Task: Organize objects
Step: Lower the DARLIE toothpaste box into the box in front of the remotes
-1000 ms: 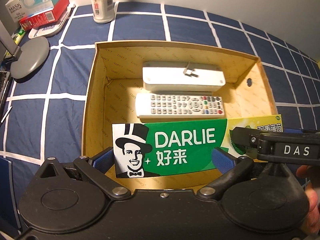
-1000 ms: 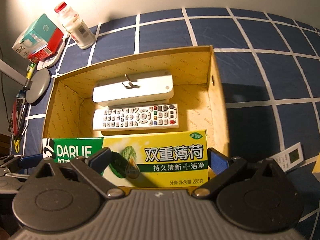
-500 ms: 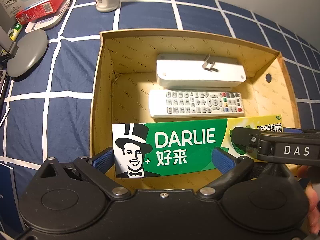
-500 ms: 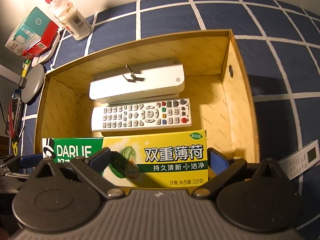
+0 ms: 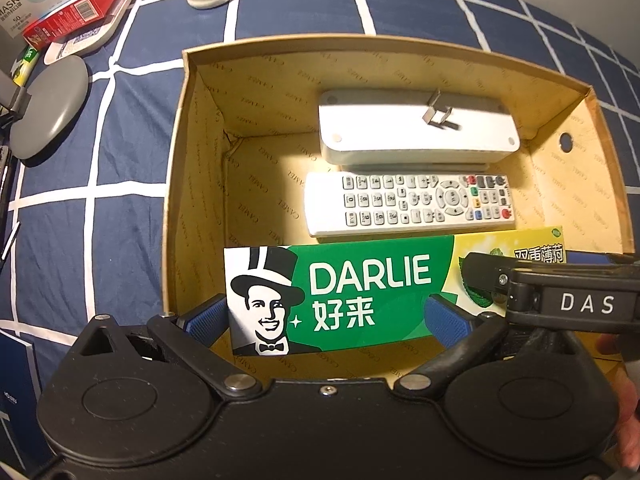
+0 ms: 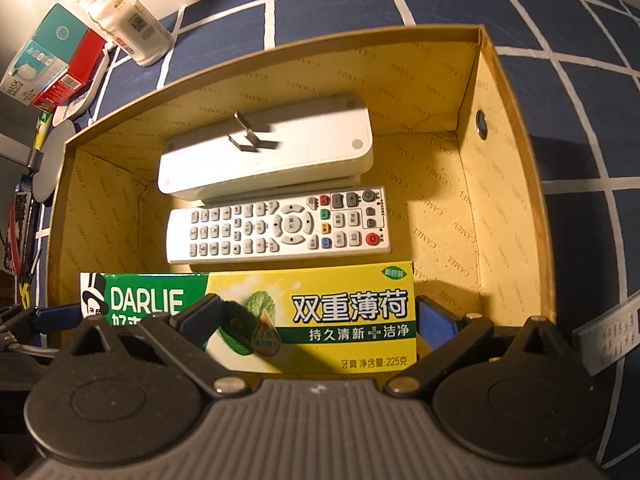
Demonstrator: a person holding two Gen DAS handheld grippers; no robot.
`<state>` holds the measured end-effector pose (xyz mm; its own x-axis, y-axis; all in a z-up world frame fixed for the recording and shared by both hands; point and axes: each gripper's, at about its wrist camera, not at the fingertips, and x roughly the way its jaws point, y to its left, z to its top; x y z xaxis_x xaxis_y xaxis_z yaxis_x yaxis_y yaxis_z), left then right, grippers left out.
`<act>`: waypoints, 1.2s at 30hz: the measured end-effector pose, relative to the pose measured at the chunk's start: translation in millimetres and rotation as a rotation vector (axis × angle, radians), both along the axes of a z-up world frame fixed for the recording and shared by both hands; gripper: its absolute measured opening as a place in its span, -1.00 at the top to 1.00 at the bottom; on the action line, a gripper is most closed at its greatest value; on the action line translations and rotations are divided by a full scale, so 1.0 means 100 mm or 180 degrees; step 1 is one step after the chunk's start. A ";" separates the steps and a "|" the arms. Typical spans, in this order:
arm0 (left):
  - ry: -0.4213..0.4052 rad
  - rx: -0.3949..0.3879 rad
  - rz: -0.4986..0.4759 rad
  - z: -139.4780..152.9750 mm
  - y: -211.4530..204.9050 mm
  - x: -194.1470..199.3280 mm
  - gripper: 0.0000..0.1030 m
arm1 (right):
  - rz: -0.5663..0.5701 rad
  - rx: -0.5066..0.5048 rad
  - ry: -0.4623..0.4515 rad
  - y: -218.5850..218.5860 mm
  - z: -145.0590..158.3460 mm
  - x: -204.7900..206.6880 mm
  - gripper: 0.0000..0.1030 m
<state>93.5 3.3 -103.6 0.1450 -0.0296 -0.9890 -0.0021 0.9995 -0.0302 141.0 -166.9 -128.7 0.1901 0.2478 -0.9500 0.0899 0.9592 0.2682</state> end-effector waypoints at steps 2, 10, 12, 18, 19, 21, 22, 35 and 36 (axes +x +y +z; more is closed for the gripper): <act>0.0008 0.0035 0.0001 -0.02 -0.02 0.02 -1.00 | -0.0008 0.0017 0.0015 -0.01 -0.04 0.02 -0.96; 0.0049 0.0210 -0.0066 -0.10 -0.12 0.09 -1.00 | 0.0000 0.0031 0.0074 -0.03 -0.14 0.07 -0.95; 0.0055 0.0250 -0.0079 -0.11 -0.13 0.09 -1.00 | 0.0001 0.0030 0.0076 -0.03 -0.16 0.08 -0.95; 0.0080 0.0293 -0.0032 -0.13 -0.16 0.12 -1.00 | -0.0025 0.0019 0.0096 -0.05 -0.17 0.12 -0.93; 0.0090 0.0300 -0.0028 -0.13 -0.16 0.12 -1.00 | -0.0029 0.0013 0.0101 -0.05 -0.17 0.13 -0.93; 0.0105 0.0311 -0.0024 -0.14 -0.17 0.13 -1.00 | -0.0039 -0.0003 0.0105 -0.04 -0.17 0.13 -0.92; 0.0110 0.0319 -0.0024 -0.14 -0.18 0.13 -1.00 | -0.0043 -0.0010 0.0107 -0.04 -0.18 0.13 -0.92; 0.0132 0.0376 -0.0063 -0.16 -0.22 0.14 -1.00 | -0.0049 -0.0118 0.0144 -0.03 -0.18 0.12 -0.89; 0.0138 0.0376 -0.0064 -0.16 -0.22 0.14 -1.00 | -0.0047 -0.0121 0.0143 -0.03 -0.18 0.12 -0.89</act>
